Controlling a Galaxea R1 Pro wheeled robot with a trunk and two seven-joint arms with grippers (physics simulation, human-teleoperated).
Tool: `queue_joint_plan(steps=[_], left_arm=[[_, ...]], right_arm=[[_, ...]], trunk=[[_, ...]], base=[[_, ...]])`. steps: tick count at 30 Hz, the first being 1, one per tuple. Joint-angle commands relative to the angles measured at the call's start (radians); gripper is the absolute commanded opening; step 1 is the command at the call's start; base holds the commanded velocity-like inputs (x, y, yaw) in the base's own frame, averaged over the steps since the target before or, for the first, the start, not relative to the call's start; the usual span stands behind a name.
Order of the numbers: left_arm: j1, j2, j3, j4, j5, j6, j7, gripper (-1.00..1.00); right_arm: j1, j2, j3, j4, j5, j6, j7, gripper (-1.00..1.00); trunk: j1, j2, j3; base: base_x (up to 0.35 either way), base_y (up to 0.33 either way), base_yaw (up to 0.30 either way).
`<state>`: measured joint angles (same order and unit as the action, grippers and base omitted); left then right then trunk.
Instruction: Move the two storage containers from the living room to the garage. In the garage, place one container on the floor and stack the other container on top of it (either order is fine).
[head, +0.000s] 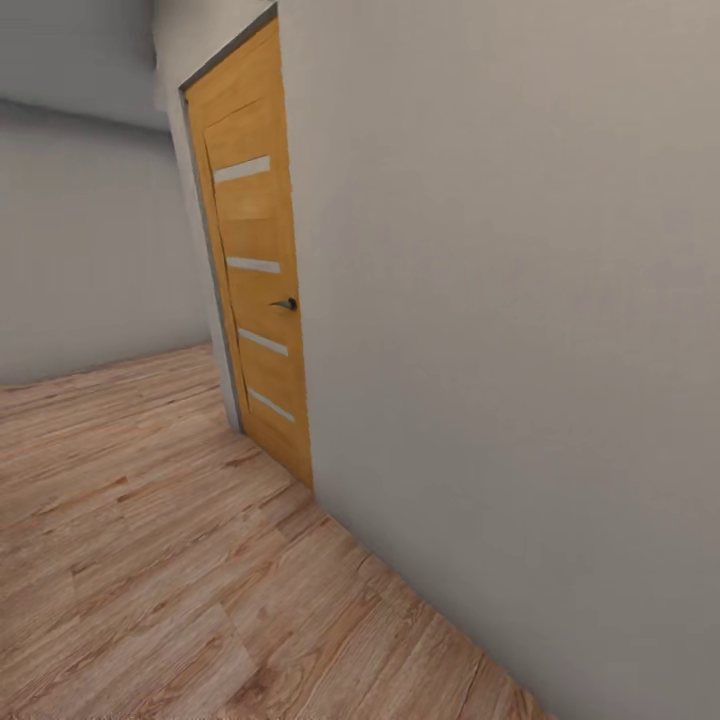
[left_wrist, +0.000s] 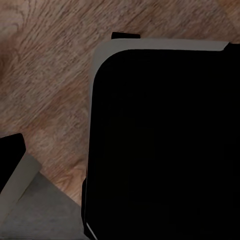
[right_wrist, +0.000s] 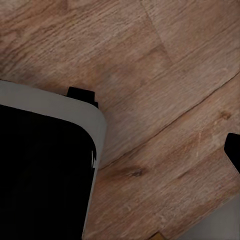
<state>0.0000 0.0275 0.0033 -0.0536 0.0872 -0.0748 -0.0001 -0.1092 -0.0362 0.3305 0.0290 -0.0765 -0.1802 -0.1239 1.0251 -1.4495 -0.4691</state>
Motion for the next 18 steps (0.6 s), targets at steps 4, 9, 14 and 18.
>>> queue_joint_plan(steps=[4, 9, 14, 18], left_arm=[[0.000, -0.002, -0.001, 0.000, 0.013, -0.002, 0.000, 1.00], [0.000, 0.002, -0.002, 0.000, 0.012, -0.002, 0.000, 1.00], [0.000, 0.001, -0.001, 0.000, 0.011, -0.002, 0.000, 1.00], [0.000, -0.001, -0.003, 0.000, 0.014, -0.002, 0.000, 1.00]], right_arm=[[-0.001, 0.000, 0.008, 0.003, -0.011, -0.004, 0.003, 1.00], [-0.001, 0.001, 0.008, 0.003, -0.009, -0.002, 0.005, 1.00], [-0.001, 0.000, 0.009, 0.003, -0.007, -0.004, 0.008, 1.00], [-0.001, 0.000, 0.009, 0.003, -0.007, -0.002, 0.010, 1.00]], trunk=[[0.000, 0.000, -0.001], [0.000, 0.000, -0.001], [0.000, 0.000, -0.001], [0.000, 0.000, -0.001]], base=[[0.000, 0.000, 0.282], [0.000, 0.000, 0.286], [0.000, 0.000, 0.290], [0.000, 0.000, 0.290]])
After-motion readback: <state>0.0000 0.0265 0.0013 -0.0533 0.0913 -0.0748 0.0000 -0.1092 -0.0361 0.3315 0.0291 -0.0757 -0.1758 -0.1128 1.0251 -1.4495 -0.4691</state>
